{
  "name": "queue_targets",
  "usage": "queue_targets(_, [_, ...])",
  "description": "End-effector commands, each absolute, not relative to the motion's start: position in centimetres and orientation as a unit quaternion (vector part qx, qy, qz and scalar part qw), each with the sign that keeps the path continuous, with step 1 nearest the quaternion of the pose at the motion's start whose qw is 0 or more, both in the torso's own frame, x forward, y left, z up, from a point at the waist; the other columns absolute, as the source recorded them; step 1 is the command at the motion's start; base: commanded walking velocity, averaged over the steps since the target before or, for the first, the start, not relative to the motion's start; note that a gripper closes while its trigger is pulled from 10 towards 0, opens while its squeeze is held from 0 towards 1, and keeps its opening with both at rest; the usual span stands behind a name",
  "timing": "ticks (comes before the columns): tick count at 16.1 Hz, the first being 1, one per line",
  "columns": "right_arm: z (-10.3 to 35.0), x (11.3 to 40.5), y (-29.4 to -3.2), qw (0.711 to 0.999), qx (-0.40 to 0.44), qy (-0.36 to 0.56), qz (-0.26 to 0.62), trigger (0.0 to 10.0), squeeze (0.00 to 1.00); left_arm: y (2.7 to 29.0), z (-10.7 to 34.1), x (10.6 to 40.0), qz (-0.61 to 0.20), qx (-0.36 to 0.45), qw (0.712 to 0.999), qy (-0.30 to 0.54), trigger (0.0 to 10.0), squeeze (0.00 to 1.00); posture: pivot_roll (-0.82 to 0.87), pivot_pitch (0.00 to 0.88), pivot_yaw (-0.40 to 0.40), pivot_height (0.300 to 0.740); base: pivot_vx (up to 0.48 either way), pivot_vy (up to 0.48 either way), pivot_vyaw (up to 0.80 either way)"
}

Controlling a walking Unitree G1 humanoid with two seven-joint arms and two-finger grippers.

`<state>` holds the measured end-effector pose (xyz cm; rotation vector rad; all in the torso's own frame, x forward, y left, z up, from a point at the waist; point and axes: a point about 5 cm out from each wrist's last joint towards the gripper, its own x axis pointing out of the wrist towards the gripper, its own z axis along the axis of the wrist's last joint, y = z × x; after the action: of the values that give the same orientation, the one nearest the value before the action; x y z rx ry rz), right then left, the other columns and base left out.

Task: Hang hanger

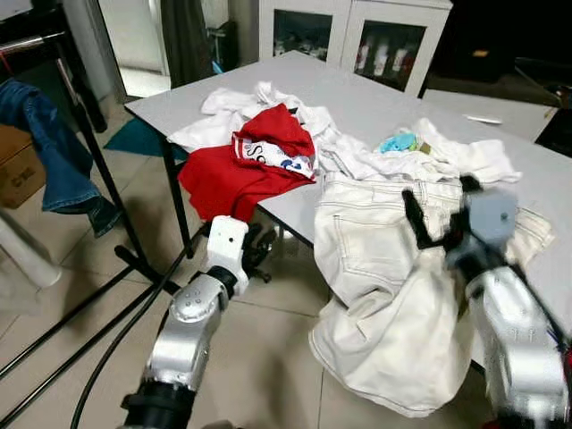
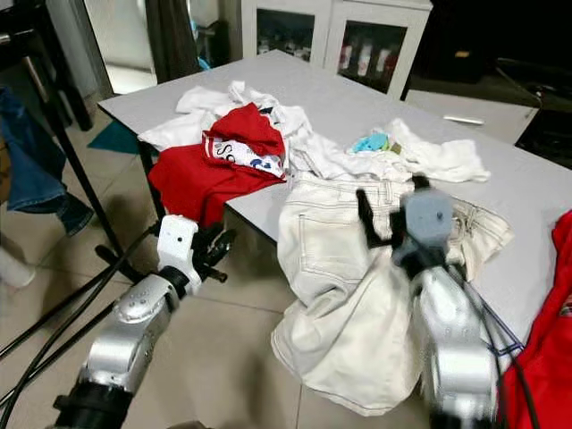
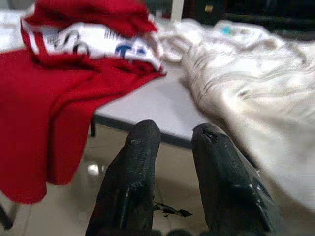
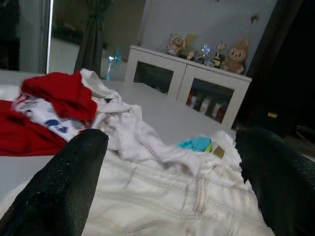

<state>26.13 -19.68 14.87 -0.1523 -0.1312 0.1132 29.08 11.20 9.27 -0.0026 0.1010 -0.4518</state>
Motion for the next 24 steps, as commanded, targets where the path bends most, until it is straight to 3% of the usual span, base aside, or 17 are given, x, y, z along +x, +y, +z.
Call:
queue_targets(1, [15.1,25.7,-20.2,0.994,-0.075,-0.065,0.046,10.0,0.00,11.3,9.6,29.0,-0.224,-0.002,0.974,0.046,10.0,0.00,-0.02,0.000,-0.022,0.740,0.000,0.000,0.00])
queue_targets(4, [14.9,23.3,-20.1,0.995,-0.061,-0.071,0.033,10.0,0.00,12.0,9.8,28.1,-0.213,-0.006,0.976,0.039,10.0,0.00,-0.03,0.000,-0.014,0.740,0.000,0.000,0.00])
queue_targets(8, [12.5,18.8,-19.6,0.995,-0.079,-0.028,0.051,10.0,0.00,13.5,8.2,24.6,-0.185,-0.007,0.981,0.061,10.0,0.00,-0.05,0.000,0.000,0.740,0.000,0.000,0.00])
queue_targets(15, [10.1,18.4,-17.7,0.969,-0.067,0.063,0.231,10.0,0.00,14.3,5.3,23.2,-0.186,0.021,0.974,0.126,10.0,0.00,-0.04,0.000,-0.010,0.740,0.000,0.000,0.00])
queue_targets(19, [6.3,17.4,-17.7,0.947,-0.057,0.163,0.272,10.0,0.00,14.5,1.8,22.0,-0.180,0.003,0.964,0.196,10.0,0.00,-0.03,0.000,-0.022,0.740,0.000,0.000,0.00])
queue_targets(23, [1.5,15.5,-19.4,0.934,-0.040,0.259,0.245,10.0,0.00,16.3,-3.2,20.6,-0.152,0.031,0.944,0.293,10.0,0.00,-0.02,0.000,-0.029,0.740,0.000,0.000,0.00])
queue_targets(24, [1.0,15.0,-19.7,0.928,-0.032,0.273,0.252,8.4,0.00,16.5,-3.7,20.4,-0.152,0.041,0.939,0.305,10.0,0.00,-0.03,0.000,-0.026,0.740,0.000,0.000,0.00])
